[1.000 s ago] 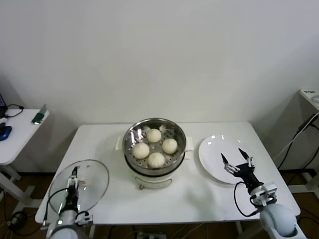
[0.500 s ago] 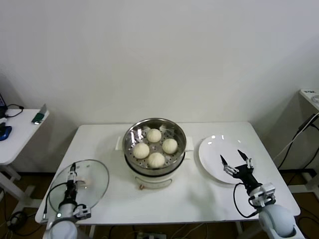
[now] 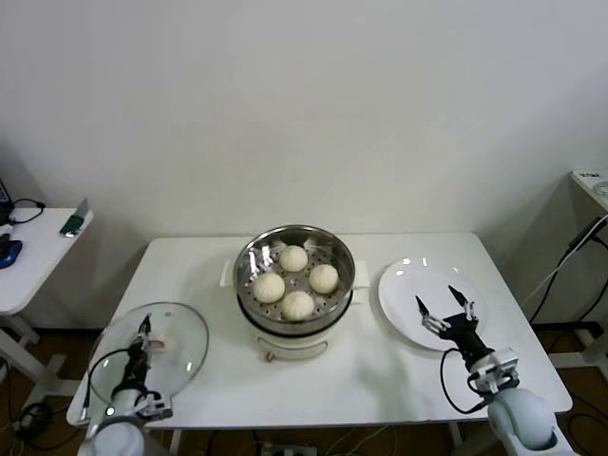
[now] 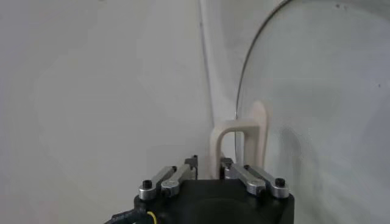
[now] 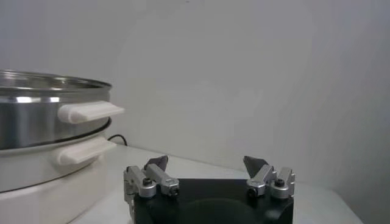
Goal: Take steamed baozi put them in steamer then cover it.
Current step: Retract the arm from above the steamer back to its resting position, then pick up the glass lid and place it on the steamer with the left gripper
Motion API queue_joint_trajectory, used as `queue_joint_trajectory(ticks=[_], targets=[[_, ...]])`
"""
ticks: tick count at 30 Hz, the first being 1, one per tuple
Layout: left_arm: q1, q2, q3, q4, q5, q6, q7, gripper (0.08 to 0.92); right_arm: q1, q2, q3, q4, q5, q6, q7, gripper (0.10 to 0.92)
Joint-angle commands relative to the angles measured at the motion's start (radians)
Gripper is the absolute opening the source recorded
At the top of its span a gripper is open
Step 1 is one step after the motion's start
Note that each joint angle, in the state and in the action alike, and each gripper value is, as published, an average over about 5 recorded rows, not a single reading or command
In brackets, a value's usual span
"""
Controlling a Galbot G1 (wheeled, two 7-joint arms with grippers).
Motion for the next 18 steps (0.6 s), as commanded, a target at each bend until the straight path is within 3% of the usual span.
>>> queue_joint_trajectory(ticks=[1,6,18], targets=[[0.047,0.025,0.0,-0.119,-0.096,-0.009,0.024,0.247,0.006,0.002,-0.001,-0.008,-0.01,0.002,-0.001,0.823],[0.099,0.058,-0.007,-0.227,-0.159,0.014,0.025,0.153,0.015,-0.002,0.001,-0.02,-0.018,0.002,-0.002,0.823],[0.284,0.178,-0.015,-0.616,-0.273,0.228,0.08,0.155,0.082,-0.018,-0.033,-0.094,-0.029,0.009,-0.019,0.823]])
